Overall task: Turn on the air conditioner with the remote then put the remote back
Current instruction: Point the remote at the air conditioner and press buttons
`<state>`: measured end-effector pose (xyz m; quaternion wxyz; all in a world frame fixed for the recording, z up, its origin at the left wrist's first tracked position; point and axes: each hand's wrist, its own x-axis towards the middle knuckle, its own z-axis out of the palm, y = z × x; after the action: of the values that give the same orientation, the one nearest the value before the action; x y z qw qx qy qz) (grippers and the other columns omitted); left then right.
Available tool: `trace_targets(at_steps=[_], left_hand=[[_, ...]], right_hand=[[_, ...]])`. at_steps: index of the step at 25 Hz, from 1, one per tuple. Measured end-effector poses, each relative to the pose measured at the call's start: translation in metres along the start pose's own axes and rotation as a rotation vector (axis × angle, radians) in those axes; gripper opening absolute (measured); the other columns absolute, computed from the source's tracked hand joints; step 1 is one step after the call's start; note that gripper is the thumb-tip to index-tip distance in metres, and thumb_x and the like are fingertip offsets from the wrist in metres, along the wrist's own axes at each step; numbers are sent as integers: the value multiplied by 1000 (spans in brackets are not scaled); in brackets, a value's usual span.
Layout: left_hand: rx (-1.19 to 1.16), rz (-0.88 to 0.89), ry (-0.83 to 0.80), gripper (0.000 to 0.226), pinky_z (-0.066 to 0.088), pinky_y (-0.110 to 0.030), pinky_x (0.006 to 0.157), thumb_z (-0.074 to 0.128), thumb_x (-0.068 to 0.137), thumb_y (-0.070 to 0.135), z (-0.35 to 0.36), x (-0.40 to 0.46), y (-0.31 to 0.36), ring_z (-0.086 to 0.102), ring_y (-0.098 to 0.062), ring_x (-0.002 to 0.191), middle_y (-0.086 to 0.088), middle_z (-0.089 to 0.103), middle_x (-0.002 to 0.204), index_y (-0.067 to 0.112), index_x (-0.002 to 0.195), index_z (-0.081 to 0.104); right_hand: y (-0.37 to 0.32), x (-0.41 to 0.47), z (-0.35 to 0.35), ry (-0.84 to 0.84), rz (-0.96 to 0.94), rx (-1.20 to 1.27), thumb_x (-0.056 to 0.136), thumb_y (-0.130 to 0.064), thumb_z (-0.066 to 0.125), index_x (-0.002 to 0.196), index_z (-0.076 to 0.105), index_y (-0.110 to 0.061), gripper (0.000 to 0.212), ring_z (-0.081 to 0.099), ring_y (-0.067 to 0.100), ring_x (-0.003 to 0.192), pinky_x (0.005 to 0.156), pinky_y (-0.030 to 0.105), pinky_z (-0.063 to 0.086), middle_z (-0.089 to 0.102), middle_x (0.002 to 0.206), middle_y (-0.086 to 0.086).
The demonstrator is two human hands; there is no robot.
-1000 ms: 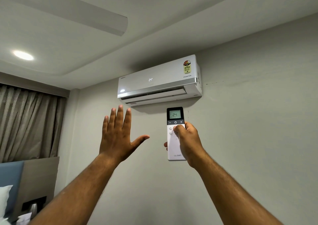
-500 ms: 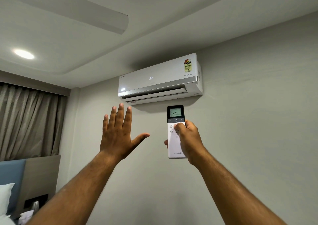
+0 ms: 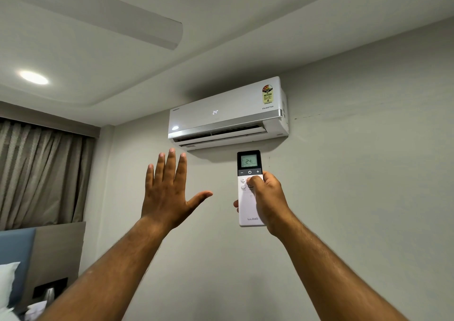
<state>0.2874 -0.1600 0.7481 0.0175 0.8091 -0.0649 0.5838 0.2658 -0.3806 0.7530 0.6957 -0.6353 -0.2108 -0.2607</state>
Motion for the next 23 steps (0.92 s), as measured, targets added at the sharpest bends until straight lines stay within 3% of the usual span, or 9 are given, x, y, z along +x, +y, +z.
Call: trace_targets(at_steps=[17,23], left_hand=[[13,11,13,106,-3,-48,117,8,70,86,2,0,0,-9,-30,146,-11,-10,157,16,147,-10],[24,3,11,107,-3,-48,117,7,70,87,1,1,-4,-9,-30,146,-11,-8,158,15,148,-9]], right_hand=[[2,-1,1,2,6,13,95,-19,49,98,54,-22,6,73,25,56,47,28,55,67,94,10],[3,-2,4,-3,3,21,93,-17,48,96,54,-20,7,73,27,57,51,34,59,68,89,10]])
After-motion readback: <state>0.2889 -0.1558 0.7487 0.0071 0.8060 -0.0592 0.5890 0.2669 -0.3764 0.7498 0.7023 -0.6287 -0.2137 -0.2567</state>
